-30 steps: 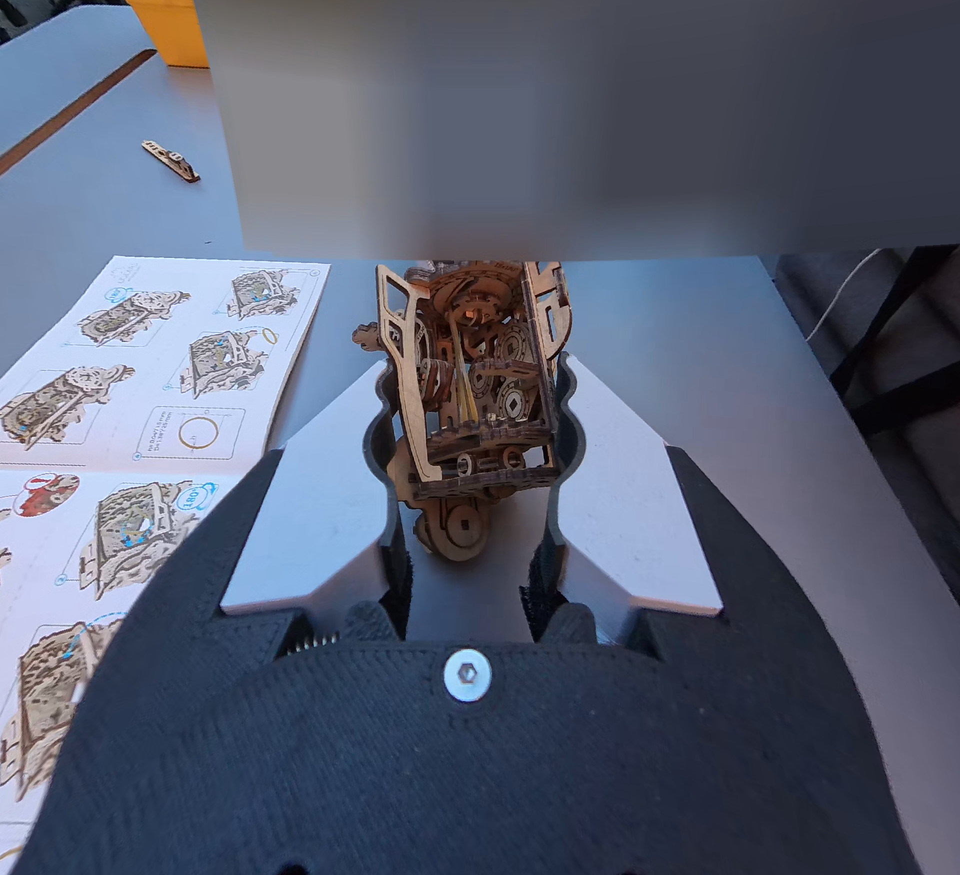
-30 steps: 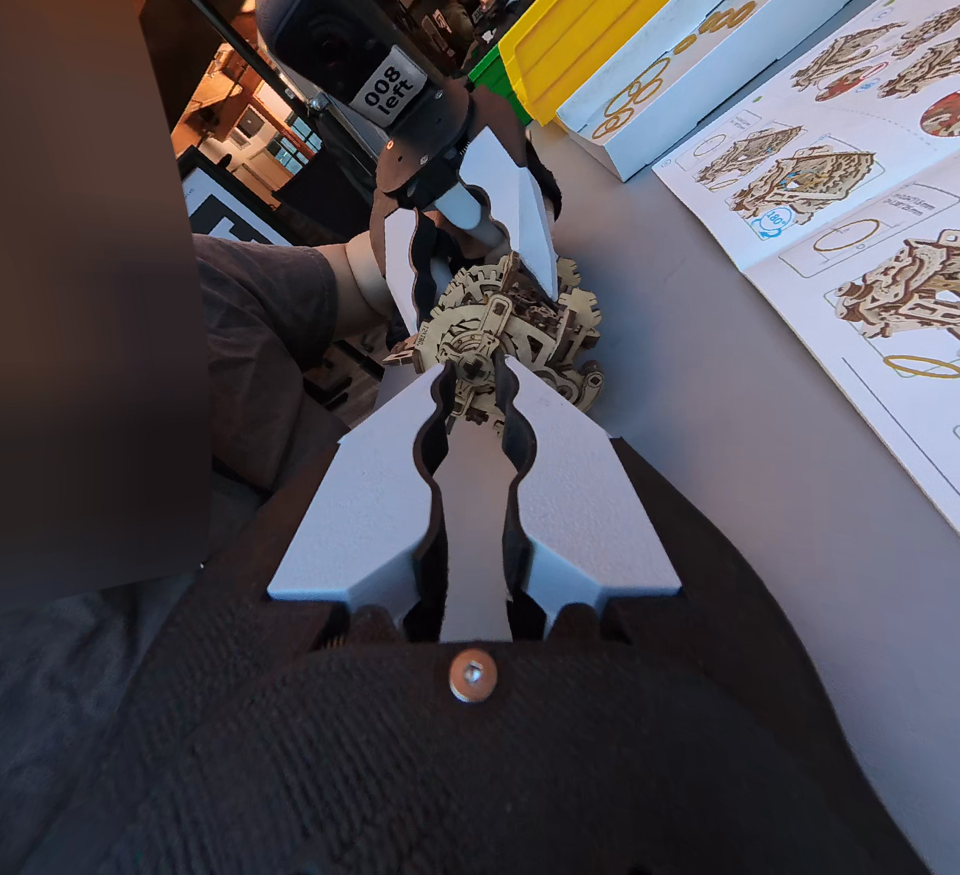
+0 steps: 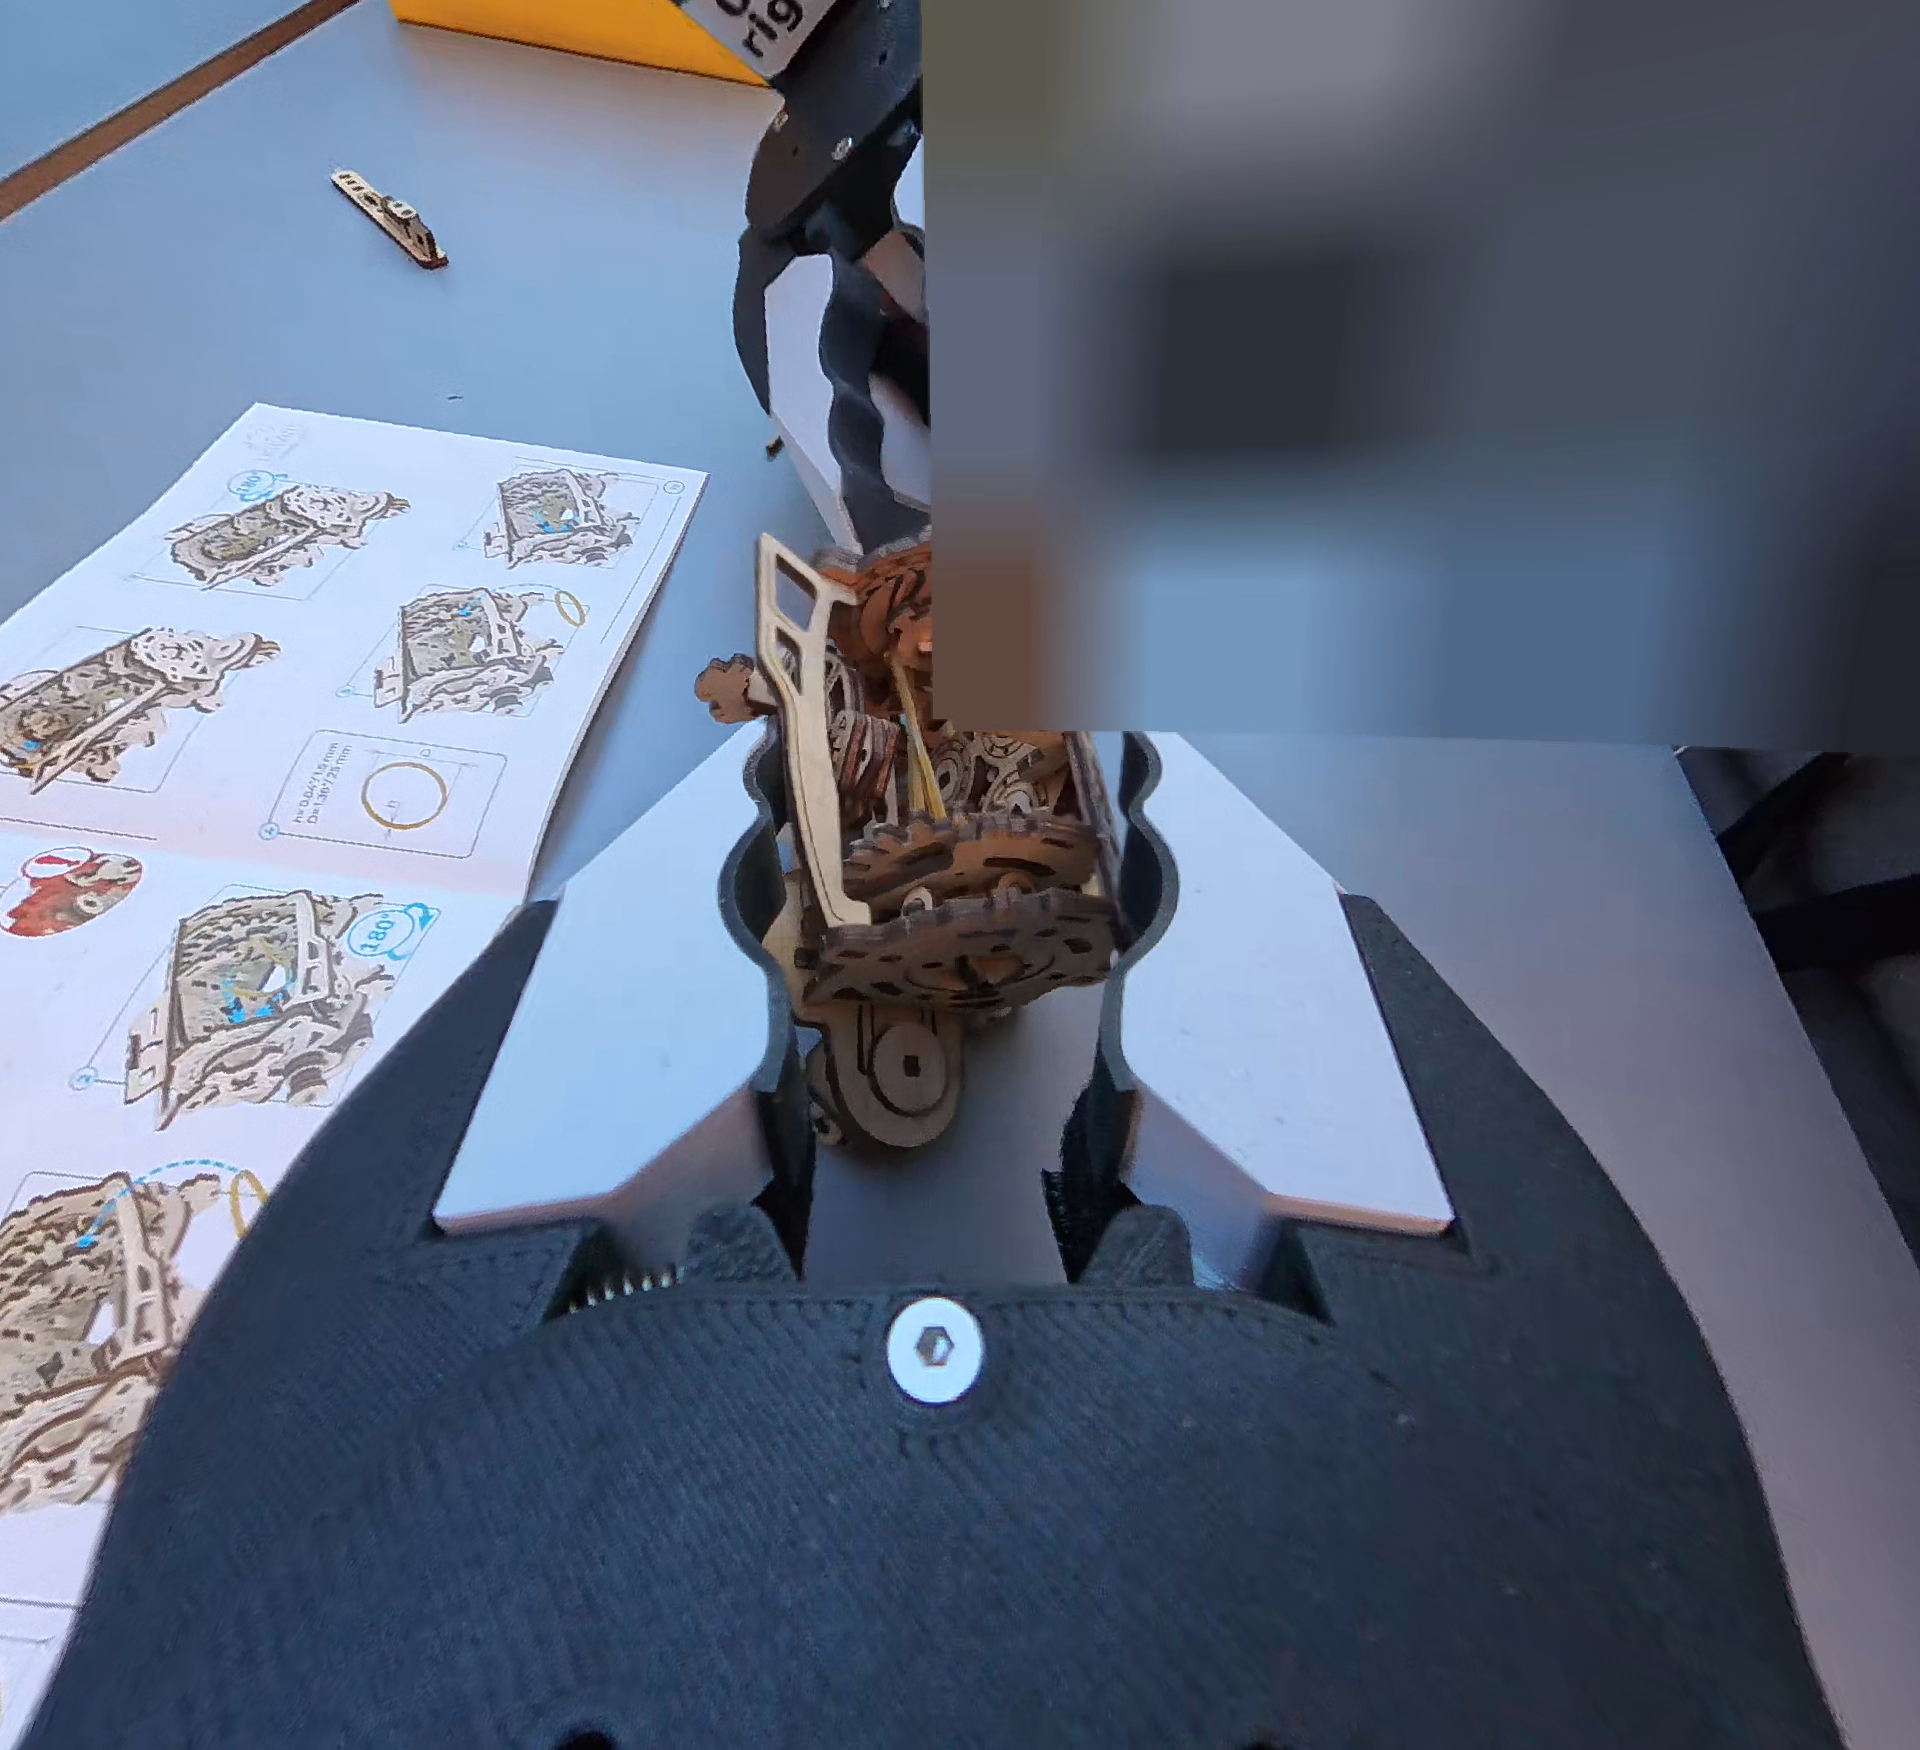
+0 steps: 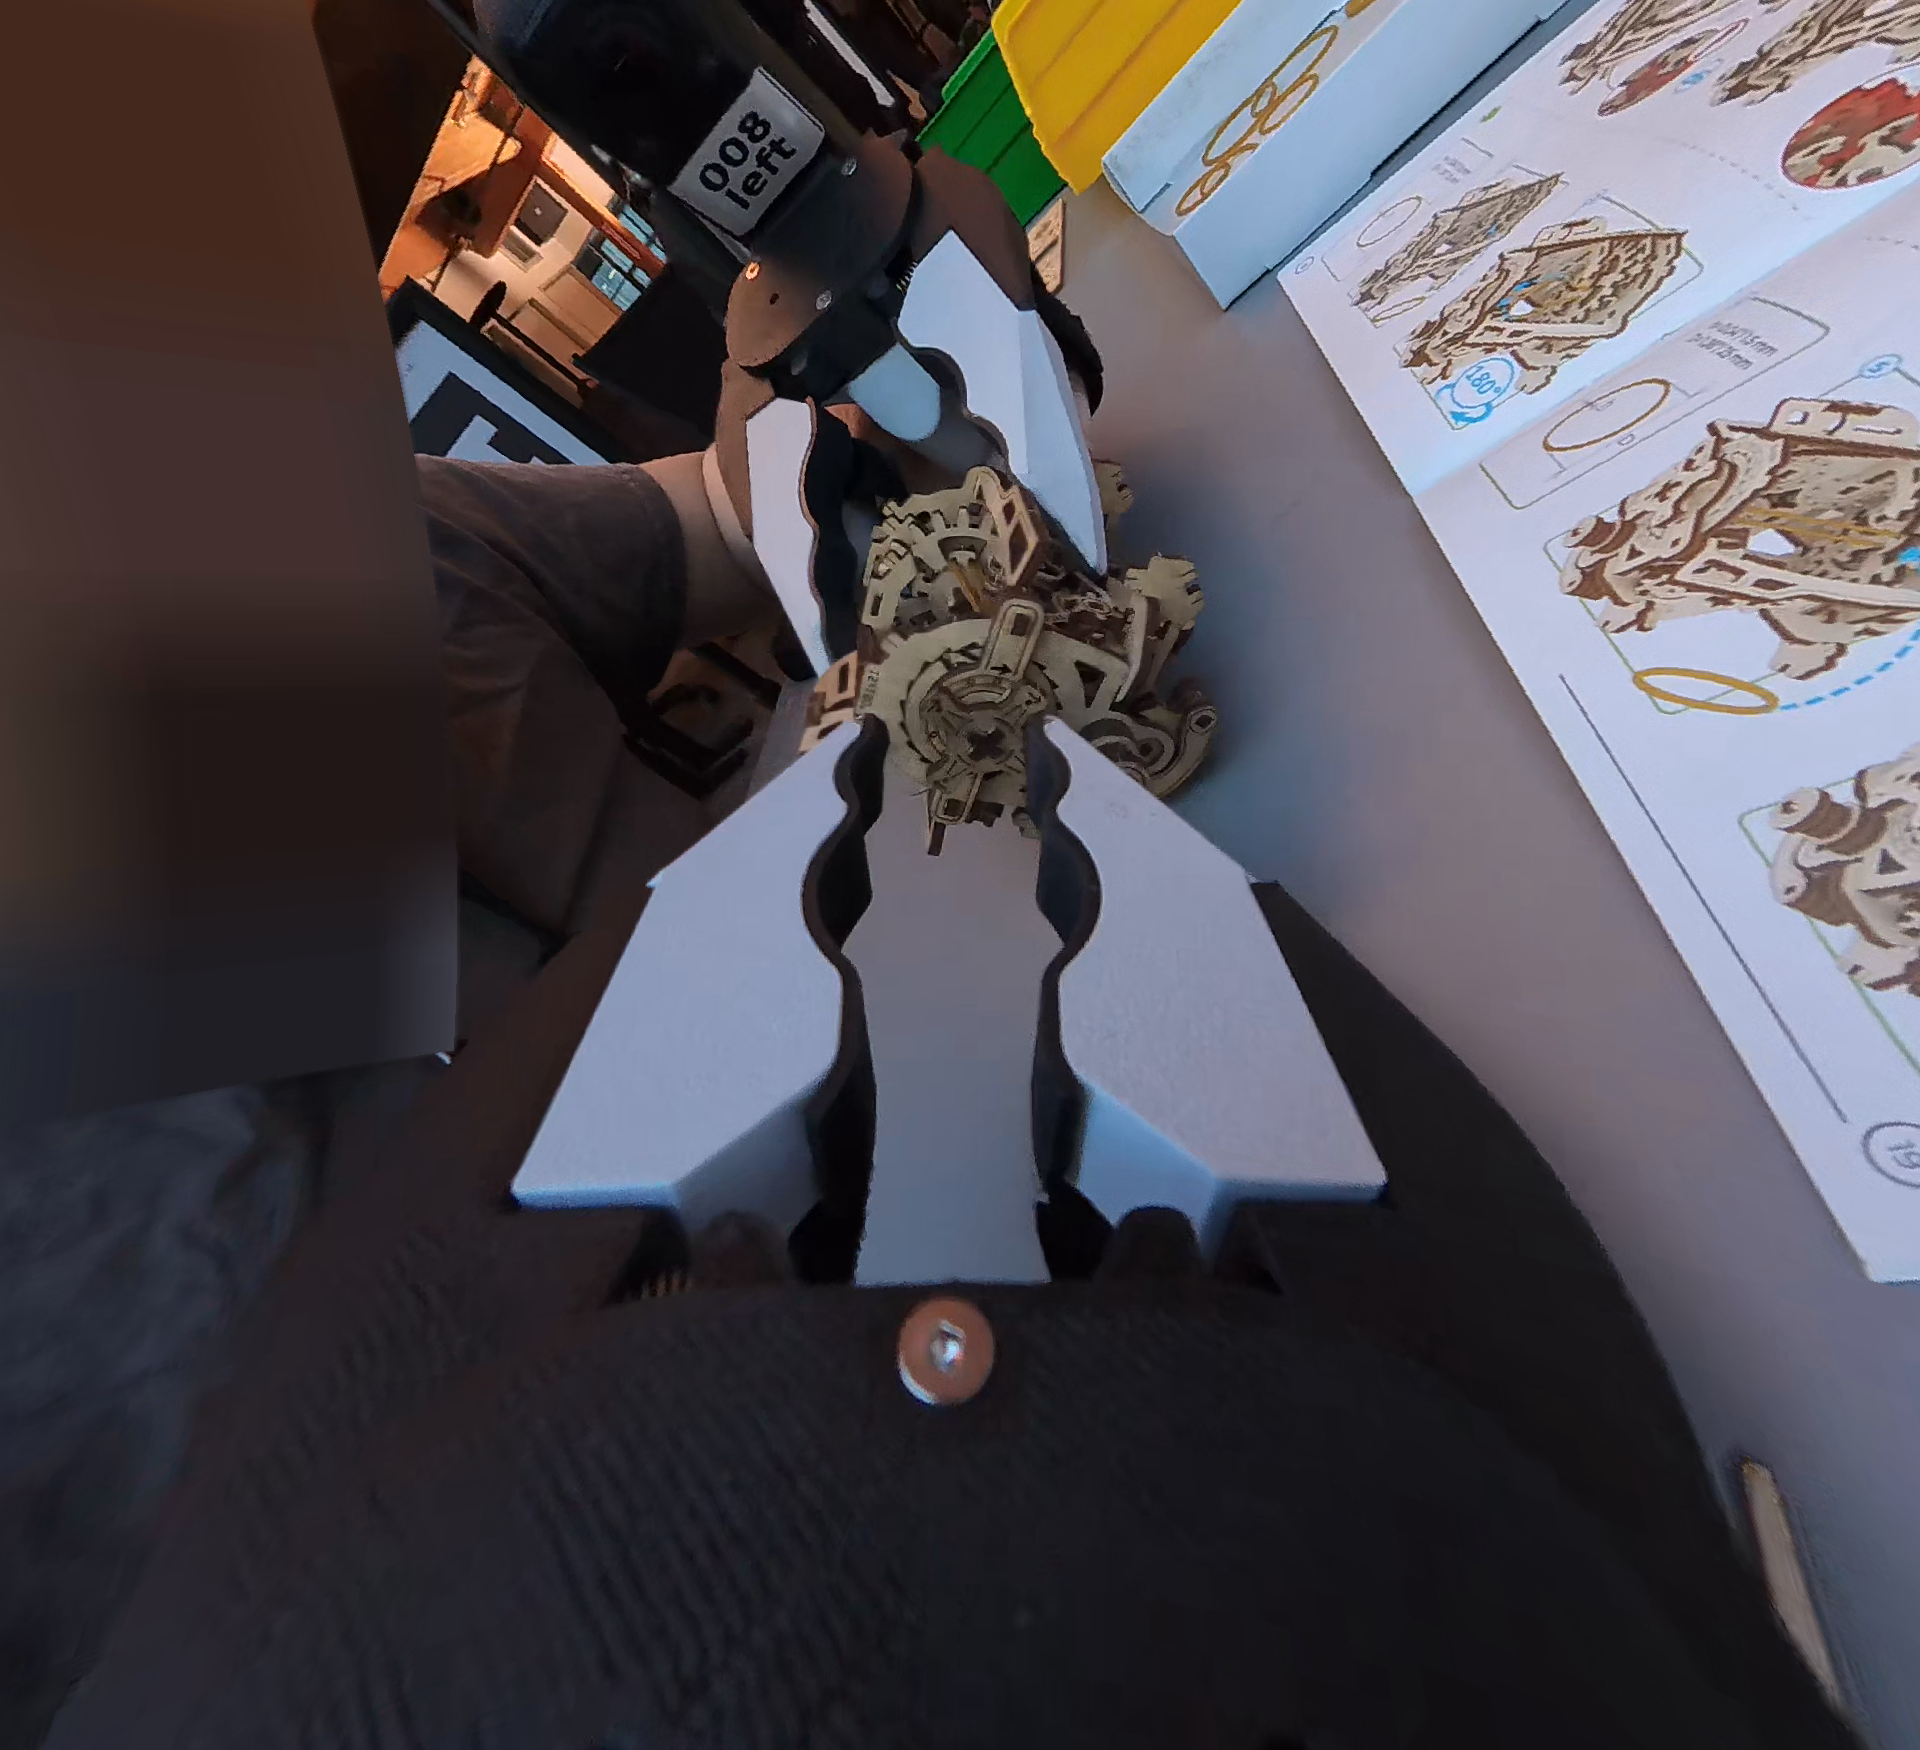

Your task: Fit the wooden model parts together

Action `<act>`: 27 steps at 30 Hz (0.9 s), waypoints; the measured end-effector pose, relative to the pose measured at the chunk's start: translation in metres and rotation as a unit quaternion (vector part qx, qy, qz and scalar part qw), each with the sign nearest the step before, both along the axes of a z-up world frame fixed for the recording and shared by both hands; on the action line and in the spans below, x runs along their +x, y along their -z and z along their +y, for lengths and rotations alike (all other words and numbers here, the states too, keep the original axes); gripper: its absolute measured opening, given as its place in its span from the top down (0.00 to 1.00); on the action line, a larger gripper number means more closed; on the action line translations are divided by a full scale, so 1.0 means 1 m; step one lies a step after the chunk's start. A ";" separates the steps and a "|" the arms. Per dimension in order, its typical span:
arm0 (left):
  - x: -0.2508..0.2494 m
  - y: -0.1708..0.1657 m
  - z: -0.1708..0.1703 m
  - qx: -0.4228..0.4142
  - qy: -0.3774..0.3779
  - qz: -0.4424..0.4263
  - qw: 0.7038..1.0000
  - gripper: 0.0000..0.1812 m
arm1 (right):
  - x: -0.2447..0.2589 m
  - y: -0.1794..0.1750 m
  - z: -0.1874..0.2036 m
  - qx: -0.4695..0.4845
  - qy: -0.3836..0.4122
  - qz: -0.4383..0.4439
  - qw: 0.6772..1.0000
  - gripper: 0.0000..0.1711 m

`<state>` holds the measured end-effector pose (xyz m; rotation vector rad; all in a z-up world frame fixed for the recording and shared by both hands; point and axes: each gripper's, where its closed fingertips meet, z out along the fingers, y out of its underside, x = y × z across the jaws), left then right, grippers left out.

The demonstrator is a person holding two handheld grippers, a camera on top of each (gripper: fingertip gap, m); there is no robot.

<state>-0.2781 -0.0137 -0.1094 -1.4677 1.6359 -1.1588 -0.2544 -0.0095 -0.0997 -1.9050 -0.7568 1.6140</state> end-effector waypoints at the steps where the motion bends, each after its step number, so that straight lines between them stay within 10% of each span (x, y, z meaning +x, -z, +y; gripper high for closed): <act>1: 0.000 0.001 0.000 0.005 0.001 0.002 1.000 0.63 | 0.001 0.001 0.001 0.016 0.001 -0.008 1.000 0.83; 10: -0.021 -0.006 0.004 0.029 -0.010 0.004 1.000 0.54 | 0.004 -0.011 0.006 0.185 -0.022 -0.047 0.981 0.64; 19: -0.051 0.003 0.004 0.150 -0.057 0.034 0.986 0.90 | -0.012 -0.008 0.005 0.339 -0.076 -0.103 0.932 0.47; 27: -0.048 0.001 0.007 0.152 -0.060 0.021 0.986 0.95 | -0.027 0.004 -0.001 0.352 -0.101 -0.119 0.923 0.55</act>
